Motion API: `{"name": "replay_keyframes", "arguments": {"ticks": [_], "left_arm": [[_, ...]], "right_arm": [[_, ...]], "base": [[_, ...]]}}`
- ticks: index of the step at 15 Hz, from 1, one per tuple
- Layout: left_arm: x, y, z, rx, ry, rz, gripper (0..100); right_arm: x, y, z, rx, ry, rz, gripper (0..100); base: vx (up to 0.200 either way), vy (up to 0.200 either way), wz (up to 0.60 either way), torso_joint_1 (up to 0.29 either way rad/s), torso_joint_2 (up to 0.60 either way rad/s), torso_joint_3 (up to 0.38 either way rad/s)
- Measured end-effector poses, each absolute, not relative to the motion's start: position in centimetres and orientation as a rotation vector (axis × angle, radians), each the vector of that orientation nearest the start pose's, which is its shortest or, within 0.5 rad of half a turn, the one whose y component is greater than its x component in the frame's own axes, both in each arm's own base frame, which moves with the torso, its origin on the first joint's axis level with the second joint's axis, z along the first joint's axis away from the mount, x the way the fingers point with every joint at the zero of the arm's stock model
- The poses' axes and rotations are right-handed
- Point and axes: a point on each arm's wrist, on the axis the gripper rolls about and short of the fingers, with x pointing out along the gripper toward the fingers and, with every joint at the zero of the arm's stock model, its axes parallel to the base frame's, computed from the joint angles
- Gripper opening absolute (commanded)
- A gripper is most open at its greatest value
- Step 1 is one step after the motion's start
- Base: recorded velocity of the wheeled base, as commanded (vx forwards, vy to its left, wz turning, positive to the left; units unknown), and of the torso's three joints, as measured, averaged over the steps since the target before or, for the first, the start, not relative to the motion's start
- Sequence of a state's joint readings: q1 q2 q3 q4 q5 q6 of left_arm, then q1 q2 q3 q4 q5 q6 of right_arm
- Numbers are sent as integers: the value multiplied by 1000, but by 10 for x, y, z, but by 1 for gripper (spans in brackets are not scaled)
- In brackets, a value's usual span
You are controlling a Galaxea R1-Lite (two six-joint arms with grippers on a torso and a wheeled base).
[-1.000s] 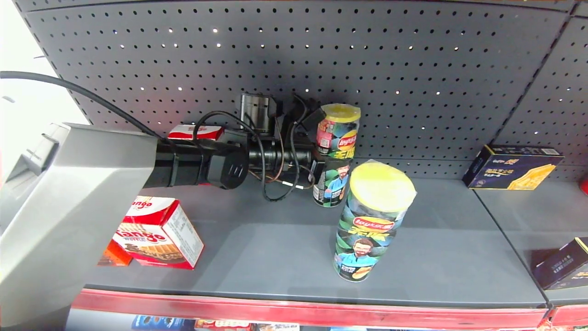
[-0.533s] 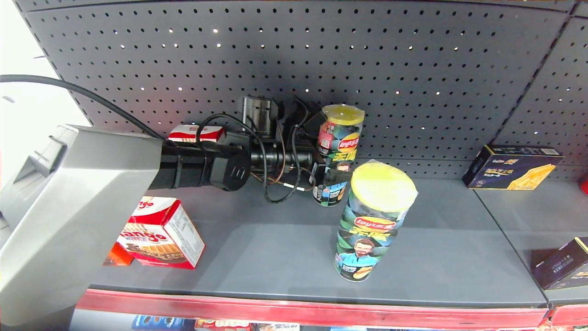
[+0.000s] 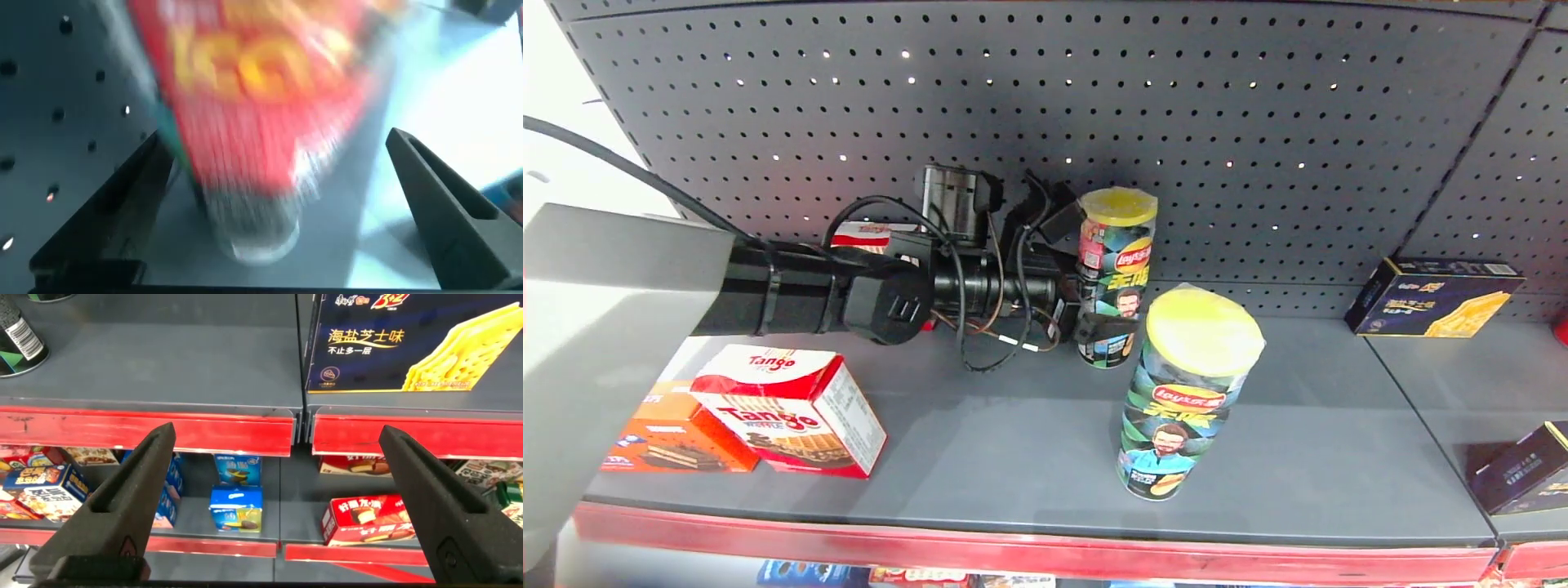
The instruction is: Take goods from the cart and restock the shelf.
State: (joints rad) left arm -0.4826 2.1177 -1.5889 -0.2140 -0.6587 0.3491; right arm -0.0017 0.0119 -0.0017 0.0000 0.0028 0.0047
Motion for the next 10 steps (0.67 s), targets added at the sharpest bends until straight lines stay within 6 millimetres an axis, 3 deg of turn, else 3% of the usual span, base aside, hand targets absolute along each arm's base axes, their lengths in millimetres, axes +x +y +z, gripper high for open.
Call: {"name": "replay_keyframes", "arguments": {"ticks": [10], "left_arm": [[351, -194, 216, 412, 149, -949, 100]], "right_arm": [[-22, 0, 76, 4, 11, 1, 100]], "base": [[0, 0, 0, 0, 0, 0]]}}
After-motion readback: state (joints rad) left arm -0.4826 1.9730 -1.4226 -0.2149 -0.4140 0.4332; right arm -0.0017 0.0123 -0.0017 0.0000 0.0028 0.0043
